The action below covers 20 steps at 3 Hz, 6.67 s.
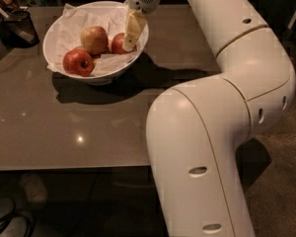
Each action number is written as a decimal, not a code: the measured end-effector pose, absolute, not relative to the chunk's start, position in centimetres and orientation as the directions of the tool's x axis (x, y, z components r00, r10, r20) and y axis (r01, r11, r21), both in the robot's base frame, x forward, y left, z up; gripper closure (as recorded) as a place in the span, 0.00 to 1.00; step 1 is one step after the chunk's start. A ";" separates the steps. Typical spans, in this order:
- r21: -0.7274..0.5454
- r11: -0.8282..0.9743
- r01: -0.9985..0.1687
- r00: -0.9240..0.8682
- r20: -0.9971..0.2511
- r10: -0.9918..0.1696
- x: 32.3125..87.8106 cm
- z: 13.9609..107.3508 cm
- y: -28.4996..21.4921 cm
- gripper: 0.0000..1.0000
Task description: Pick apple from white bowl
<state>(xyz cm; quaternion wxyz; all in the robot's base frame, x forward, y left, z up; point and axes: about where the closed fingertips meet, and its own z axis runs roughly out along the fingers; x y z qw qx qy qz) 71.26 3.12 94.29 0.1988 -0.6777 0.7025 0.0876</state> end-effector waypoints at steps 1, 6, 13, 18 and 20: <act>-0.134 0.059 -0.989 -0.002 -0.396 -0.918 71.2 93.8 3.5 0.27; -0.089 0.021 -0.996 0.016 -0.396 -0.918 71.3 91.5 5.1 0.28; -0.085 -0.010 -0.996 0.044 -0.402 -0.914 71.4 90.8 5.7 1.00; -0.203 0.045 -0.978 0.039 -0.390 -0.920 70.2 98.6 6.6 1.00; -0.257 0.016 -0.966 0.085 -0.380 -0.921 69.0 102.0 7.6 1.00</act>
Offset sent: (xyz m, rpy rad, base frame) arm -0.0212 -0.0071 -0.0113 -0.0655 0.1186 0.0487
